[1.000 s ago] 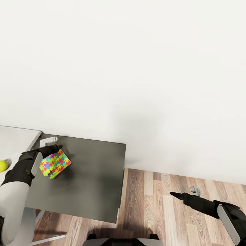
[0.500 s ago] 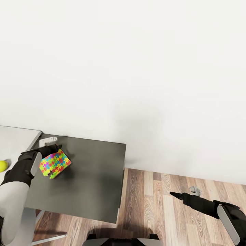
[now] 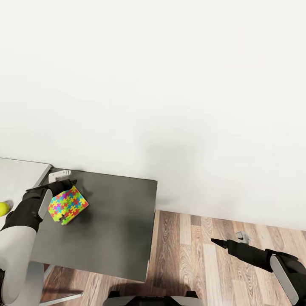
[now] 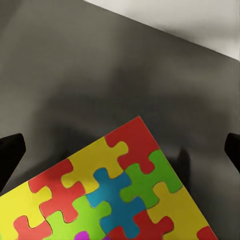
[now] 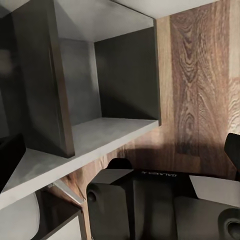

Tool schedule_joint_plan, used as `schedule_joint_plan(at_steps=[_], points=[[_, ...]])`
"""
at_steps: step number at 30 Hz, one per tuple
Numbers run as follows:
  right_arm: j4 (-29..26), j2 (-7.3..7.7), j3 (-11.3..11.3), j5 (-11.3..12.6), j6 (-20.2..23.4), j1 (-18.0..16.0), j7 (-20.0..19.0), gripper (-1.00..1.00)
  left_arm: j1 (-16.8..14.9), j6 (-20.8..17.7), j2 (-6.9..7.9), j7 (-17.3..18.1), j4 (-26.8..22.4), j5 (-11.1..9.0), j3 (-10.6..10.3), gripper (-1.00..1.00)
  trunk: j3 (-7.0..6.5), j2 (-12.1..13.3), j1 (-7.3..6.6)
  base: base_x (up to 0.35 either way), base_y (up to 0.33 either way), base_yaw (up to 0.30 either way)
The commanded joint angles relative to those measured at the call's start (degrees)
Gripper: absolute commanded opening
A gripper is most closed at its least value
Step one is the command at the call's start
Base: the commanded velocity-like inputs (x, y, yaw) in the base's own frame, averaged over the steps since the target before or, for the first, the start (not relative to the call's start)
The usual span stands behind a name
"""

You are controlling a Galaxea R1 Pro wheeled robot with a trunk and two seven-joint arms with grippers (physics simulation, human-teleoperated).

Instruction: Put all the toys in the child's room - the three board games (two on the bed and one on the table), the two jigsaw puzzles on the table, and the tennis ball on the table - inside the toy box on the table in the child's room.

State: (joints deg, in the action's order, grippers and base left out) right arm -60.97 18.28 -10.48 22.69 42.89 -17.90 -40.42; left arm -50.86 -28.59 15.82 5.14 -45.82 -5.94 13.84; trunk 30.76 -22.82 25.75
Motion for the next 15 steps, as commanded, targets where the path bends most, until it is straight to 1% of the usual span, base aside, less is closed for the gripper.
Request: schedule_joint_plan(at_steps=[1, 6, 15], points=[[0.0, 0.0, -0.1, 0.1, 0.3, 0.0, -0.1, 1.0, 0.0, -0.2, -0.01, 0.0, -0.1, -0.6, 0.1, 1.0, 0.1, -0.1, 0.03, 0.002, 0.0, 0.0], [0.0, 0.0, -0.1, 0.1, 0.3, 0.0, -0.1, 1.0, -0.1, 1.8, -0.07, -0.1, -0.1, -0.6, 0.1, 1.0, 0.3, -0.1, 0.03, 0.0, 0.0, 0.0], [0.0, 0.0, -0.1, 0.1, 0.3, 0.0, -0.1, 1.0, 0.0, 2.3, -0.08, -0.1, -0.1, -0.4, 0.1, 1.0, 0.89, -0.1, 0.03, 0.0, 0.0, 0.0]])
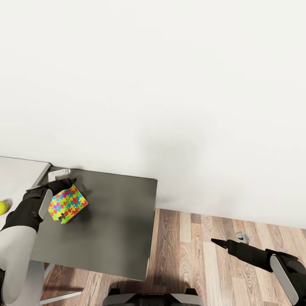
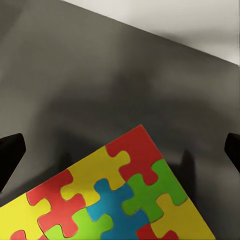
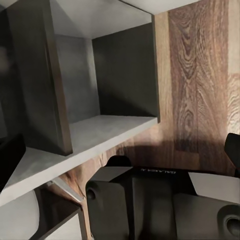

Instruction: Put all the toys in the child's room - the three board games (two on the bed and one on the table), the two jigsaw puzzles on the table, and the tennis ball on the table - inside the toy box on the table in the child's room.

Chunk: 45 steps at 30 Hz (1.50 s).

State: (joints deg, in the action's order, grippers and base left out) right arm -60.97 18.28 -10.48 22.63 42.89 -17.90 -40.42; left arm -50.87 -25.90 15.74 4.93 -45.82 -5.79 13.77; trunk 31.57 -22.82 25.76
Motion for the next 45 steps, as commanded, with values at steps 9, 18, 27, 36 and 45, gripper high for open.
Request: schedule_joint_plan(at_steps=[9, 18, 27, 36, 45], points=[[0.0, 0.0, 0.0, 0.2, 0.4, 0.0, -0.1, 1.0, 0.0, -0.3, -0.08, 0.1, -0.1, -0.5, 0.0, 1.0, 0.33, -0.1, 0.03, 0.0, 0.0, 0.0], [-0.1, 0.08, 0.0, 0.1, 0.4, 0.0, -0.1, 1.0, 0.0, -0.3, -0.1, 0.1, -0.1, -0.5, 0.0, 1.0, 0.55, -0.1, 0.03, 0.0, 0.0, 0.0], [-0.1, 0.03, -0.1, 0.1, 0.4, 0.0, -0.1, 1.0, 0.0, -0.3, -0.09, 0.1, -0.1, -0.5, -0.1, 1.0, 1.33, -0.1, 0.03, 0.0, 0.0, 0.0], [0.0, 0.01, -0.1, 0.1, 0.4, 0.0, -0.1, 1.0, 0.0, -0.3, -0.1, 0.1, -0.1, -0.5, -0.1, 1.0, 2.17, -0.1, 0.03, 0.0, 0.0, 0.0], [0.0, 0.0, -0.1, 0.1, 0.4, 0.0, -0.1, 1.0, 0.0, -0.2, -0.07, 0.1, -0.1, -0.4, -0.1, 1.0, 2.28, -0.1, 0.03, -0.031, -0.013, 0.0]])
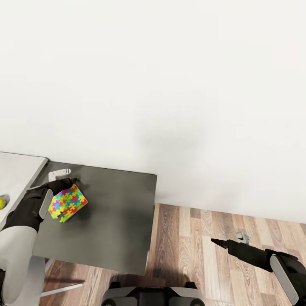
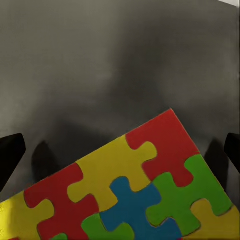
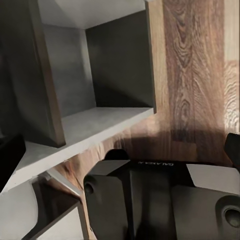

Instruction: Put all the toys in the child's room - the three board games (two on the bed and one on the table), the two jigsaw puzzles on the table, and the tennis ball on the table - inside the toy box on the table in the child's room.

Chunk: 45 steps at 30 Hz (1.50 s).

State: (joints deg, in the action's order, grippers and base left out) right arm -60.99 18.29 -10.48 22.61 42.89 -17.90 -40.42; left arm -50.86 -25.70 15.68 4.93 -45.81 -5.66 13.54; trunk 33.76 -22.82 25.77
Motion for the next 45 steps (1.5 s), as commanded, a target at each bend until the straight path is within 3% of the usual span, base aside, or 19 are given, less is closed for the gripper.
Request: schedule_joint_plan(at_steps=[1, 17, 26, 45], points=[[0.0, 0.0, -0.1, 0.2, 0.3, 0.0, -0.1, 1.0, 0.0, -0.4, -0.02, 0.1, -0.1, -0.6, 0.1, 1.0, 0.08, -0.1, 0.01, -0.212, -0.096, 0.0], [0.0, 0.01, -0.1, 0.1, 0.2, 0.0, -0.1, 1.0, 0.0, -0.2, -0.04, 0.0, -0.1, -0.6, 0.1, 1.0, 0.08, -0.1, 0.01, -0.113, -0.061, 0.0], [-0.1, 0.15, 0.1, 0.2, -3.3, 0.0, -0.4, 1.0, 0.0, -0.2, -0.04, 0.1, -0.1, -0.6, 0.1, 1.0, 0.08, -0.1, 0.01, -0.079, -0.073, 0.0], [-0.1, 0.17, 0.1, 0.2, -3.4, 0.0, -0.5, 1.0, 0.0, -0.2, -0.04, 0.1, -0.1, -0.6, 0.1, 1.0, 0.08, -0.1, 0.01, -0.049, -0.133, 0.0]])
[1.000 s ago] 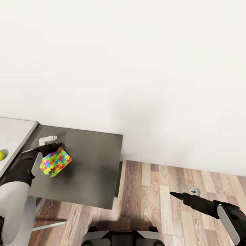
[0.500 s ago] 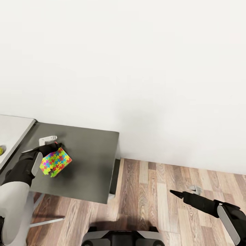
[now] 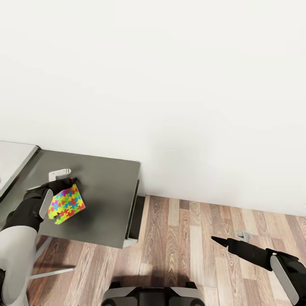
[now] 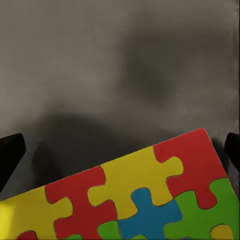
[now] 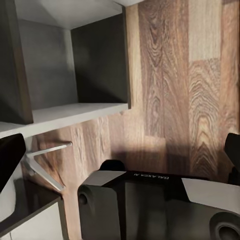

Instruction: Put all the toys in the child's room - the three board games (two on the bed and one on the table), the two jigsaw puzzles on the table, and the tennis ball on the table - inside the toy box on the table in the child's room.

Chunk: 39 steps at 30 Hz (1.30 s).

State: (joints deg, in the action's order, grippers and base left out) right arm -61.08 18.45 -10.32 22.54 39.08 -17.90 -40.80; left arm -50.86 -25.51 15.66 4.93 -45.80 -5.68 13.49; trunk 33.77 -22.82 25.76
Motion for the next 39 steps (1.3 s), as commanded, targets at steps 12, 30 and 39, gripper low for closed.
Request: schedule_joint_plan(at_steps=[12, 30, 39], points=[[0.0, -0.07, -0.1, 0.3, 0.3, 0.0, 0.0, 1.0, 0.0, -0.5, -0.01, 0.1, -0.1, -0.6, 0.2, 1.0, 0.08, -0.1, 0.02, -0.091, -0.103, 0.0], [0.1, -0.09, -0.1, 0.2, 0.2, 0.0, 0.1, 1.0, 0.0, -0.6, -0.08, 0.0, -0.1, -0.6, 0.2, 1.0, 0.08, -0.1, 0.02, -0.071, -0.064, 0.0], [0.1, -0.09, -0.1, 0.2, 0.2, 0.0, 0.1, 1.0, 0.0, -0.6, -0.1, 0.0, -0.1, -0.6, 0.2, 1.0, 0.08, -0.1, 0.02, -0.021, -0.037, 0.0]])
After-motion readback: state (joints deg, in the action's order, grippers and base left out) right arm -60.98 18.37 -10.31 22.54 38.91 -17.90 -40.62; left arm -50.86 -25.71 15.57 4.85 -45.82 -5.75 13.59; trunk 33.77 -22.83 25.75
